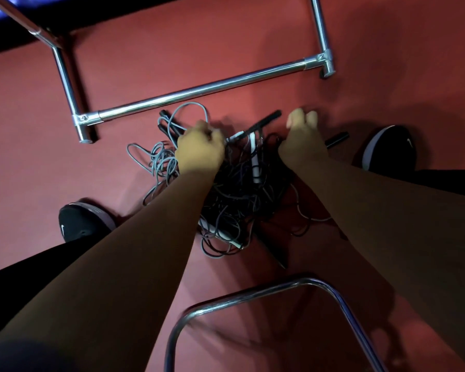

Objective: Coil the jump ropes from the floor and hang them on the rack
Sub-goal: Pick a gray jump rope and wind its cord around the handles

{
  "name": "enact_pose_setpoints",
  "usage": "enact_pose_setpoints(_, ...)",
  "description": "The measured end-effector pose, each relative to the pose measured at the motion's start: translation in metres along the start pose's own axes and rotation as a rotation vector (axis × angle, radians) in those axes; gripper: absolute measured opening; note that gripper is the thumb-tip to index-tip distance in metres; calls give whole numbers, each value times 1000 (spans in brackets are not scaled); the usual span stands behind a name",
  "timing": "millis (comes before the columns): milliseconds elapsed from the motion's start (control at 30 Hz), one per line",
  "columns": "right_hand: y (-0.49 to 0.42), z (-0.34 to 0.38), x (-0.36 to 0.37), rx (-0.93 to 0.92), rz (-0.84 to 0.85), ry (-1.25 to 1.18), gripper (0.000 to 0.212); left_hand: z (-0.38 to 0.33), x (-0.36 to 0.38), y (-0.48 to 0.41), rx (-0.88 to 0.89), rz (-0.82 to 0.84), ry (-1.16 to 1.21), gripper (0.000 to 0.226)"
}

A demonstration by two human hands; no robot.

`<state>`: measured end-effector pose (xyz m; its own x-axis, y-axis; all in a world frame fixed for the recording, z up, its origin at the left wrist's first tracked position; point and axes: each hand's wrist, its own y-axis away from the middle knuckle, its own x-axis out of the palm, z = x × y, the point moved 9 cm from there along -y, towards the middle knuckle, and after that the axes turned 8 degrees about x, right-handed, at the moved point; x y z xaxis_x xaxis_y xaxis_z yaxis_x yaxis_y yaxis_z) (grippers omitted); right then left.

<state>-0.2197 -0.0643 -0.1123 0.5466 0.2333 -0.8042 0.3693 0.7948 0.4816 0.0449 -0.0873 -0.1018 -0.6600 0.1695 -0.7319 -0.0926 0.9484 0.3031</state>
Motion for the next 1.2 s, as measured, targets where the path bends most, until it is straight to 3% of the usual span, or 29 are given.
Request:
enact_pose_setpoints(167,-10,1,26,-28,262,73,67,-14,-25,-10,-11,-231,438,11)
enact_pose_setpoints(233,-10,-1,30,11,263,55,68,-29,-33,-12,33,-252,513,13)
enact_pose_setpoints(300,-9,3,24,37,182,-2,64,-44,-38,-15,91,-224,552,13)
enact_pose_setpoints(400,-8,31,2,-67,58,-111,72,-64,-40,-18,183,-111,562,13)
enact_pose_setpoints(533,-10,79,-21,-164,131,-210,98,-91,-55,-18,290,11,640,13)
enact_pose_setpoints(600,-3,108,-35,-220,175,-276,84,-101,-69,-17,271,21,664,15)
enact_pose_setpoints(700,10,143,-64,-231,176,-425,31,-117,-101,-11,235,-86,711,14)
enact_pose_setpoints(733,17,151,-75,-219,174,-449,25,-124,-113,-8,225,-125,735,13)
enact_pose_setpoints(833,38,169,-103,-188,195,-442,29,-147,-155,5,189,-189,784,17)
enact_pose_setpoints(967,92,197,-117,-201,477,-562,43,-187,-221,24,107,-236,1080,26)
enact_pose_setpoints(1067,145,227,-136,-288,644,-578,25,-226,-265,45,104,-208,1296,20)
enact_pose_setpoints(1133,175,246,-166,-361,608,-605,14,-248,-291,64,122,-173,1401,16)
enact_pose_setpoints(1200,201,261,-203,-416,517,-662,24,-268,-316,85,154,-105,1394,15)
